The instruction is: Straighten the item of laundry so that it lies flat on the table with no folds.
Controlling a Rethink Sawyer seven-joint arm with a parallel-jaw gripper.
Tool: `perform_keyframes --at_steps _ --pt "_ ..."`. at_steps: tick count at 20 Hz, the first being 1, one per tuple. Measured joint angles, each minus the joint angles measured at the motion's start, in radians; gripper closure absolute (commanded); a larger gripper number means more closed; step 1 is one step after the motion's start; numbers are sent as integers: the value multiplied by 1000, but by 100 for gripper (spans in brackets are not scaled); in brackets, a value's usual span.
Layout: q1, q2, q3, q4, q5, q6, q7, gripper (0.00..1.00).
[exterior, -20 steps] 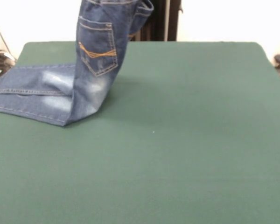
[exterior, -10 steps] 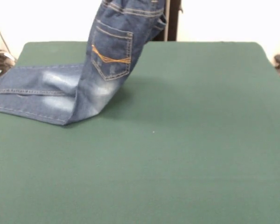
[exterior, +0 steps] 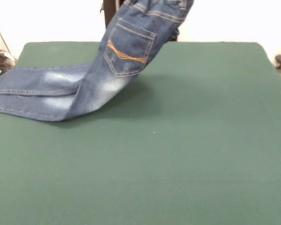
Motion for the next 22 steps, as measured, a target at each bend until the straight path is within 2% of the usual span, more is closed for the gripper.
perform_keyframes --at_steps 4,5,16,22 --pt "73 32 -30 -2 1 0 41 100" --pt "94 48 -32 -4 10 0 63 0" --pt "128 80 -38 -38 65 0 91 0" --pt "128 50 -45 -63 90 19 91 0"
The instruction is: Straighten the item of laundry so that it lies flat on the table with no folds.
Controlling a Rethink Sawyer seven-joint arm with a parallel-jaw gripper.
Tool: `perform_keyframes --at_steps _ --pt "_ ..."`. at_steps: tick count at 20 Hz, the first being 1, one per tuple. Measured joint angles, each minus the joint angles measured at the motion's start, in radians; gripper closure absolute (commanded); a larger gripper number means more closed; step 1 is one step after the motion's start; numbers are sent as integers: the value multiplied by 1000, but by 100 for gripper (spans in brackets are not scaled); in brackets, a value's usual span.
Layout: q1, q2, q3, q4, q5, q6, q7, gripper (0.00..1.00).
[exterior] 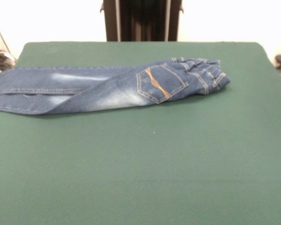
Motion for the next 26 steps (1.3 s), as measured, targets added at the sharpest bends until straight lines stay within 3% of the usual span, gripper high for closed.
perform_keyframes --at_steps 4,11,17,26 --pt "-22 -39 -1 -13 12 54 0 0" --pt "-169 -119 -3 -18 28 106 0 0" --pt "-306 -131 -5 22 25 26 0 0" --pt "-428 -116 -1 118 -2 -160 0 0"
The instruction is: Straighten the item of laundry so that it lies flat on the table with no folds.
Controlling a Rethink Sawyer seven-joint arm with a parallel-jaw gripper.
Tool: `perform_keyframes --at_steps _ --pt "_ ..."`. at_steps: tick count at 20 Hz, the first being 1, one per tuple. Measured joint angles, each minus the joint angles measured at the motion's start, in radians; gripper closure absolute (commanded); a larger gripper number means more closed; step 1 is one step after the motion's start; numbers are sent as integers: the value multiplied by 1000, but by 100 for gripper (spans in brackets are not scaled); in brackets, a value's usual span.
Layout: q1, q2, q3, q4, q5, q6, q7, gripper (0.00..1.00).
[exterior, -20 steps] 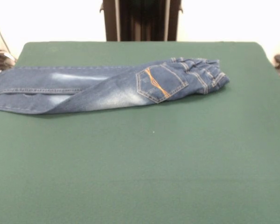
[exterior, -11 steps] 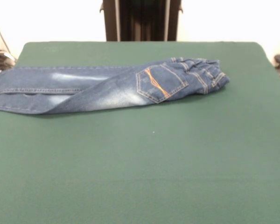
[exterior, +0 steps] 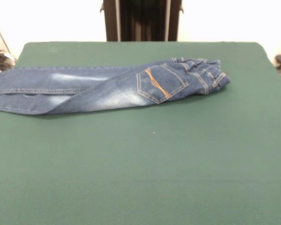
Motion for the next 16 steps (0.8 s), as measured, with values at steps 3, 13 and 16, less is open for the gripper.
perform_keyframes --at_steps 3,13,16 --pt "-37 27 8 18 -24 -74 0 0" --pt "-94 150 64 43 -90 -229 0 0" --pt "-94 177 69 44 -89 -239 0 0"
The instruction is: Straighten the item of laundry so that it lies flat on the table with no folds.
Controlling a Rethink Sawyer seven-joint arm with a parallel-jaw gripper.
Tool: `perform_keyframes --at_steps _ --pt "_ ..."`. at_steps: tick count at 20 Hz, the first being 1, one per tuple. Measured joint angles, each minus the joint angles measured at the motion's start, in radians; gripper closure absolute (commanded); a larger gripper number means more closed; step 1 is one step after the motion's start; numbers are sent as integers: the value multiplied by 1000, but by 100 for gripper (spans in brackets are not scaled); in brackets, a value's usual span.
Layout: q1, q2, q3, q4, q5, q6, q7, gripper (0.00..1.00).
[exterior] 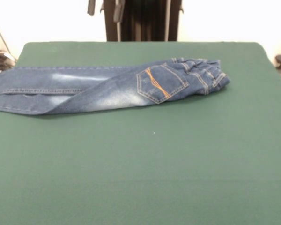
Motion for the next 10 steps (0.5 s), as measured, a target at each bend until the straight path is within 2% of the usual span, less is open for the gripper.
perform_keyframes --at_steps 8,10 --pt "24 113 21 7 0 -63 0 0" --pt "28 118 21 7 0 -68 0 0"
